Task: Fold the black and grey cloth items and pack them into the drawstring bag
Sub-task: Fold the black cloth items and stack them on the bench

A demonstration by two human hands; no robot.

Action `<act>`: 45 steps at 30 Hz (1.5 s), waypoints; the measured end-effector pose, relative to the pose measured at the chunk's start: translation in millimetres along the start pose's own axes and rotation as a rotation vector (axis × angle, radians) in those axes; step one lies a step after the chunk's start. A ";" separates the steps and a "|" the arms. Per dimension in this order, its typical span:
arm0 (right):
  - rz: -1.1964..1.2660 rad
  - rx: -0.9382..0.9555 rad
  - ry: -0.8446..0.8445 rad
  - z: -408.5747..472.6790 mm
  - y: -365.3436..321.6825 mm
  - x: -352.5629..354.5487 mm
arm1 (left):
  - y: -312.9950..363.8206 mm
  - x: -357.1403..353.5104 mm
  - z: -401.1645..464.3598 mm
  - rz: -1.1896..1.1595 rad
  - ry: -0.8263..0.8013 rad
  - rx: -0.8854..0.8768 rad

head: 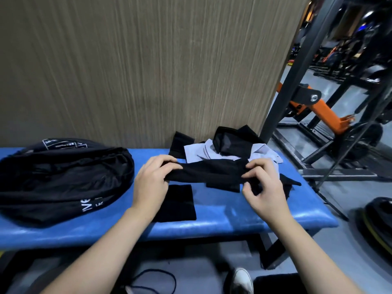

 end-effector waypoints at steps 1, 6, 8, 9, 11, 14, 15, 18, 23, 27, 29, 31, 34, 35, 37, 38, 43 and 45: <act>-0.003 0.001 -0.060 -0.9 1.0 -9.3 | -3.0 3.4 -3.7 0.013 -0.013 -0.021; -0.068 -0.008 -0.283 -6.9 6.4 -47.7 | -21.3 19.4 -16.9 0.039 -0.044 0.018; -0.080 -0.034 -0.340 -9.8 7.8 -58.3 | -28.3 19.3 -20.2 0.005 -0.094 0.034; -0.075 -0.057 -0.345 -10.2 9.6 -61.0 | -32.6 18.3 -21.6 -0.028 -0.123 0.055; -0.029 -0.117 -0.291 -7.4 15.6 -60.3 | -43.3 19.1 -23.0 -0.154 -0.135 0.157; 0.081 -0.269 -0.179 -2.3 26.6 -52.6 | -56.0 19.0 -23.4 -0.427 -0.104 0.351; 0.126 -0.337 -0.158 -2.2 30.0 -51.2 | -56.9 17.1 -23.2 -0.531 -0.093 0.407; 0.235 -0.477 -0.096 -3.8 37.0 -51.0 | -58.6 8.9 -22.6 -0.762 -0.067 0.537; 0.379 -0.630 -0.136 -7.7 38.1 -59.6 | -72.3 -8.1 -31.4 -0.711 -0.196 0.622; 0.425 -0.706 -0.258 -15.5 39.7 -72.2 | -71.7 -15.1 -38.2 -0.684 -0.278 0.669; 0.423 -0.740 -0.306 -19.9 42.2 -75.3 | -71.2 -19.5 -42.2 -0.736 -0.335 0.705; 0.396 -0.747 -0.355 -23.2 43.6 -76.1 | -71.8 -20.7 -44.0 -0.635 -0.375 0.693; 0.290 -0.766 -0.416 -29.2 48.1 -75.3 | -71.1 -24.3 -49.3 -0.536 -0.413 0.695; 0.235 -0.765 -0.424 -30.0 49.6 -74.9 | -71.3 -25.0 -50.7 -0.517 -0.423 0.692; 0.150 -0.745 -0.442 -29.4 47.6 -75.6 | -74.3 -25.4 -52.6 -0.453 -0.444 0.668; 0.130 -0.734 -0.450 -28.4 44.6 -76.5 | -74.7 -24.7 -52.7 -0.417 -0.456 0.649; 0.187 -0.718 -0.399 -18.4 25.8 -80.0 | -82.4 -20.0 -56.3 -0.321 -0.475 0.613; 0.233 -0.718 -0.362 -12.4 18.1 -83.6 | -85.1 -19.8 -59.3 -0.323 -0.470 0.615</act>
Point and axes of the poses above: each hand's wrist, its own z-axis towards the middle knuckle, its own x-axis out of the back of the hand, y = z × x, the point moved 8 cm from there along z, towards the middle knuckle, and after that the axes turned 7 degrees about -z, right-handed, at the moved point
